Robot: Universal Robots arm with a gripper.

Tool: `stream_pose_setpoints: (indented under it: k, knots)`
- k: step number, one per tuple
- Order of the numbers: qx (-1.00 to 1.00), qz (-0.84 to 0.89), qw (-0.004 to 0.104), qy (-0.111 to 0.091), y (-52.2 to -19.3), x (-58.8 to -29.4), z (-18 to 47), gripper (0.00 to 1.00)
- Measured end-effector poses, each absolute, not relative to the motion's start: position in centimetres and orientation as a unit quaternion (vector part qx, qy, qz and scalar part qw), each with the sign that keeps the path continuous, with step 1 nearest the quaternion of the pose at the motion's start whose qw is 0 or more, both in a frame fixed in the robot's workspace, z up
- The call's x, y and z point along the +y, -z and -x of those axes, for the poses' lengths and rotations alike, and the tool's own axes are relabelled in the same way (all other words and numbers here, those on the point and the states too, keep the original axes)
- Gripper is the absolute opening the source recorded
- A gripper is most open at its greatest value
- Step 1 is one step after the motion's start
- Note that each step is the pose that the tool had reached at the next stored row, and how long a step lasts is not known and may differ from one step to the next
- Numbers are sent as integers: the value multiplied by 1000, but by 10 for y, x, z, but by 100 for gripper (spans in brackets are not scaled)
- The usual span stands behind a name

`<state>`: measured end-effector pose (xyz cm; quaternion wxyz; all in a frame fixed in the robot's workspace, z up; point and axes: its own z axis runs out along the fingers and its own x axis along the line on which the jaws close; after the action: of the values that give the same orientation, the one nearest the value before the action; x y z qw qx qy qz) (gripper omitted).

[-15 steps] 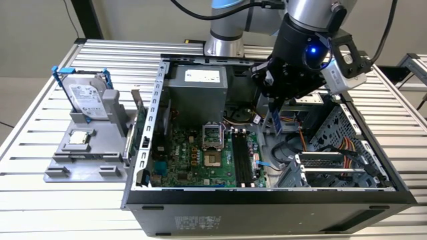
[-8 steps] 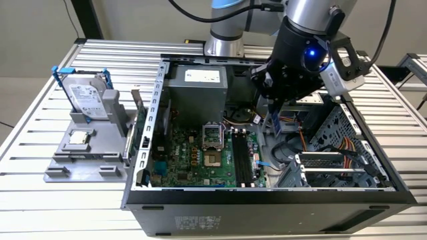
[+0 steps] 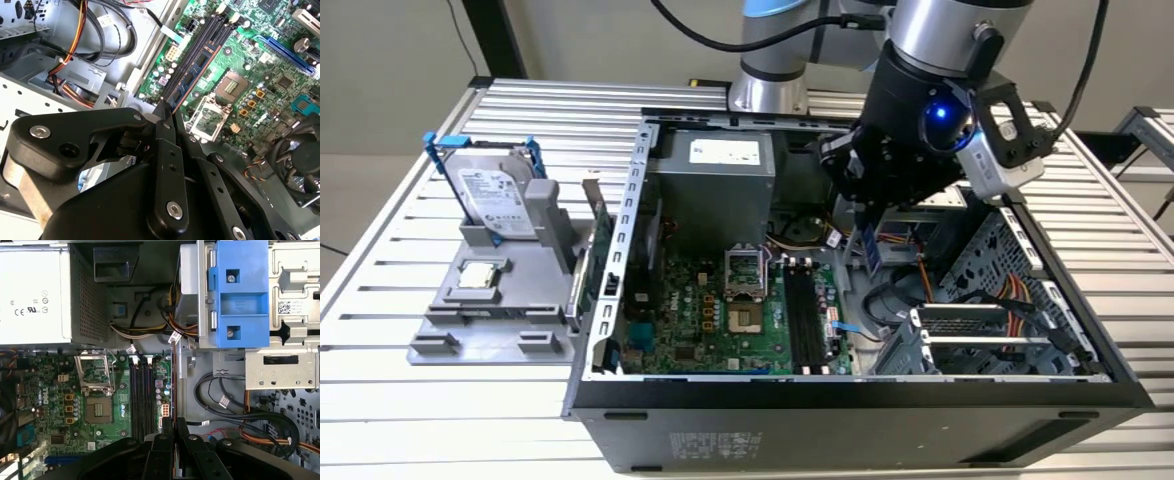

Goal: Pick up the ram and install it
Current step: 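Insert the ram into the slot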

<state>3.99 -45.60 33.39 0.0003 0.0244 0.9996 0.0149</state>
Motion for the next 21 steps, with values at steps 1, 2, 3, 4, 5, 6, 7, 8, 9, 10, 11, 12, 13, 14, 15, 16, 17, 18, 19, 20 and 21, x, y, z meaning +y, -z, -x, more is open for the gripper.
stream_pose_setpoints:
  k: [1, 2, 3, 4, 5, 6, 7, 8, 9, 10, 11, 12, 13, 14, 15, 16, 17, 18, 19, 20, 21]
  knots:
    - [1000, -24, 0, -15, -333, -456, -40, 0]
    - [1000, -24, 0, -15, -333, -456, -40, 0]
    - [1000, -24, 0, -15, -332, -456, -40, 0]
    - [1000, -24, 0, -15, -331, -456, -40, 0]
    - [1000, -24, 0, -15, -331, -456, -40, 0]
    - [1000, -24, 0, -15, -330, -456, -40, 0]
    - [1000, -24, 0, -15, -329, -456, -40, 0]
    - [1000, -24, 0, -15, -329, -456, -40, 0]
    - [1000, -24, 0, -15, -328, -456, -40, 0]
    - [1000, -24, 0, -14, -328, -456, -40, 0]
    - [1000, -24, 0, -14, -328, -456, -40, 0]
    - [1000, -24, 0, -14, -327, -456, -40, 0]
    - [1000, -24, 0, -14, -327, -456, -40, 0]
    - [1000, -24, 0, -14, -326, -456, -40, 0]
    - [1000, -24, 0, -14, -326, -456, -40, 0]
    - [1000, -24, 0, -14, -325, -456, -40, 0]
    - [1000, -24, 0, -14, -325, -456, -40, 0]
    - [1000, -24, 0, -14, -325, -456, -40, 0]
    - [1000, -24, 0, -14, -325, -456, -40, 0]
    - [1000, -24, 0, -14, -324, -456, -40, 0]
    - [1000, -24, 0, -14, -324, -456, -40, 0]
